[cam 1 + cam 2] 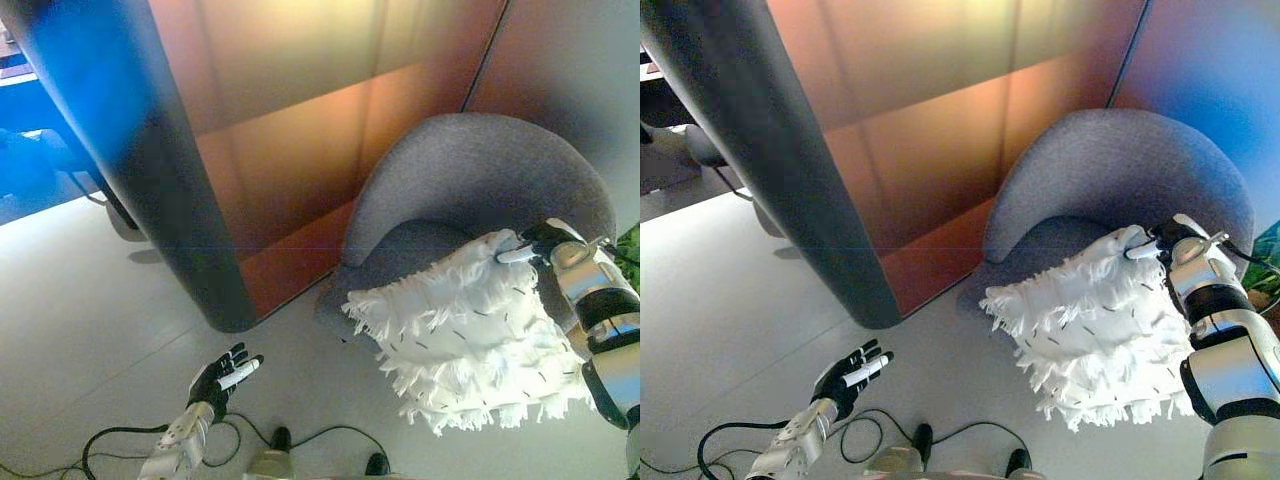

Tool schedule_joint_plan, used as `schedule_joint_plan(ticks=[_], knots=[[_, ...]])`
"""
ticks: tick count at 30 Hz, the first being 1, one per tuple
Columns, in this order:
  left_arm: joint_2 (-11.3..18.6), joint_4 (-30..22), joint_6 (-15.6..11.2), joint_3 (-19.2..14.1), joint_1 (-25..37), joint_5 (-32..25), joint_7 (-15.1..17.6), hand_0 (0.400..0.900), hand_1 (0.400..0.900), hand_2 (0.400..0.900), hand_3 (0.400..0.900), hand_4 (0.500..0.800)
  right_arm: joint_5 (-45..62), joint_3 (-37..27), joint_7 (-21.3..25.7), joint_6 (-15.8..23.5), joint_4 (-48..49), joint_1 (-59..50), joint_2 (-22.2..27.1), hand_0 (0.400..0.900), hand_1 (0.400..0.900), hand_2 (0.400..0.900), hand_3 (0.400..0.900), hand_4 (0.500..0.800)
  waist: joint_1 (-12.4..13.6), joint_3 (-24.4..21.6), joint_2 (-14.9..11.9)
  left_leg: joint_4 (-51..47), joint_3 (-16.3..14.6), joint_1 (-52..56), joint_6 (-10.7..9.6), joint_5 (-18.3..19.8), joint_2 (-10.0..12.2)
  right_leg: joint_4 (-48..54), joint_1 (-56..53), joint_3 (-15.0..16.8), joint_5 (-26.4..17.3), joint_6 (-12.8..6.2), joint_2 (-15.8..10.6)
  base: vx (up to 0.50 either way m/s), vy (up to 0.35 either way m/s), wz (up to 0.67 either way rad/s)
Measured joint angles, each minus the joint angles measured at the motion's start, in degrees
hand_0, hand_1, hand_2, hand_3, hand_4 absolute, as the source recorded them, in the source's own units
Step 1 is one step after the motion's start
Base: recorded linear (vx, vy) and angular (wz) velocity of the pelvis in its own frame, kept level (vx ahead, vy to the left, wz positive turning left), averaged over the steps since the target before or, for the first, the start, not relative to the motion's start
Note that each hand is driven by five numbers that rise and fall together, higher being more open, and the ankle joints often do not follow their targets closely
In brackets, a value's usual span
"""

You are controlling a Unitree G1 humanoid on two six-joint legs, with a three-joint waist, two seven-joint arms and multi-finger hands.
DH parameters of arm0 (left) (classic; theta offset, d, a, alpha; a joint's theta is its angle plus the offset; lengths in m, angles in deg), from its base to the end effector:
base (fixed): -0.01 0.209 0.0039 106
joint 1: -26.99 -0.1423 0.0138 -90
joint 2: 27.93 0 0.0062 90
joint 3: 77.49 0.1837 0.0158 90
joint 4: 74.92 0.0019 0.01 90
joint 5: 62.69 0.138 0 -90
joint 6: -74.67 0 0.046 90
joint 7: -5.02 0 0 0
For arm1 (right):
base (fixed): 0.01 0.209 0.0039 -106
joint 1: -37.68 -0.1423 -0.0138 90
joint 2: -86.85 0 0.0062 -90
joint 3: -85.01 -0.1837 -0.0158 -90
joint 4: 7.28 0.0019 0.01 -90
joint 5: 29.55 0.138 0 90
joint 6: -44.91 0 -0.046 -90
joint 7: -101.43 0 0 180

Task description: Pick up the pillow and put it on the sofa.

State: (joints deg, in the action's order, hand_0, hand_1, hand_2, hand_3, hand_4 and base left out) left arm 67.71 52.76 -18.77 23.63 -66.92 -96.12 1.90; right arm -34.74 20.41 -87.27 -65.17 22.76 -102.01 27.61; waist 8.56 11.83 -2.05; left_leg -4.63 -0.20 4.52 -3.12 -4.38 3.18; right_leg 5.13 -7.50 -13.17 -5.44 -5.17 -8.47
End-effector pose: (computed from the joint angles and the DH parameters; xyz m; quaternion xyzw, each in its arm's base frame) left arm 0.1364 0.2355 -0.0630 -0.0730 0.3275 0.0545 0.9404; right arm 0.3067 -0.3310 0.1425 -0.4402 0.3147 -0.1231 0.8319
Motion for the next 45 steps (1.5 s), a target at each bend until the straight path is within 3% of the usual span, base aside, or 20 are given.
schedule_joint_plan(ticks=[4,8,10,18,37,45], knots=[[1.39,-0.22,-0.59,3.11,0.68,-0.26,-0.52,0.900,0.900,0.900,0.900,0.800,0.13,3.78,1.16,-0.80,-3.00,-2.70,-0.07,0.400,0.400,0.400,0.400,0.500,1.28,-0.21,0.19,0.05,0.36,-2.93,-0.28,-0.87,0.21,-0.19,2.81,-0.16,-0.36,0.24,0.28,-0.29,-0.057,0.02],[1.65,-0.34,-2.07,5.99,3.67,-1.73,-0.93,0.900,0.900,0.900,0.900,0.800,0.57,6.10,7.52,-1.16,-4.62,-7.77,-0.15,0.410,0.410,0.410,0.410,0.506,1.46,0.52,1.42,0.08,0.77,-8.98,-0.23,-2.90,0.46,-0.19,8.82,-0.22,-2.11,0.69,0.64,-0.29,0.002,-0.07],[1.53,-1.41,-2.88,6.87,4.86,-2.92,-0.07,0.900,0.900,0.900,0.900,0.800,1.20,6.53,9.69,-1.07,-4.63,-9.83,-0.14,0.900,0.900,0.900,0.900,0.800,1.43,2.06,2.29,0.08,0.80,-9.96,-0.28,-3.36,0.51,-0.19,9.74,-0.15,-2.54,0.78,0.74,-0.11,0.012,-0.08],[1.57,-5.01,-4.15,6.85,8.19,-3.94,2.68,0.900,0.900,0.900,0.900,0.800,1.26,7.96,11.67,-2.05,-5.19,-15.54,0.04,0.900,0.900,0.900,0.900,0.800,1.19,6.70,2.65,0.07,0.55,-10.56,-0.45,-3.52,0.72,-0.18,10.50,0.12,-2.70,0.85,0.90,-0.01,0.008,-0.02],[2.00,-5.06,-3.22,5.52,7.01,-4.94,2.50,0.900,0.900,0.900,0.900,0.800,0.12,7.78,10.68,-0.80,-5.65,-15.90,1.59,0.900,0.900,0.900,0.900,0.800,1.37,7.12,2.14,0.04,0.38,-6.77,-0.63,-2.58,0.76,-0.14,6.70,0.18,-2.39,0.84,0.83,0.06,0.010,0.01],[2.01,-5.41,-1.49,4.04,5.73,-4.52,2.59,0.900,0.900,0.900,0.900,0.800,0.15,2.92,11.64,-0.41,-4.70,-15.45,1.86,0.900,0.900,0.900,0.900,0.800,1.18,6.81,1.85,0.02,-0.03,-4.40,-0.39,-2.15,0.76,-0.13,4.56,0.46,-2.07,0.86,0.79,0.09,0.016,-0.02]])
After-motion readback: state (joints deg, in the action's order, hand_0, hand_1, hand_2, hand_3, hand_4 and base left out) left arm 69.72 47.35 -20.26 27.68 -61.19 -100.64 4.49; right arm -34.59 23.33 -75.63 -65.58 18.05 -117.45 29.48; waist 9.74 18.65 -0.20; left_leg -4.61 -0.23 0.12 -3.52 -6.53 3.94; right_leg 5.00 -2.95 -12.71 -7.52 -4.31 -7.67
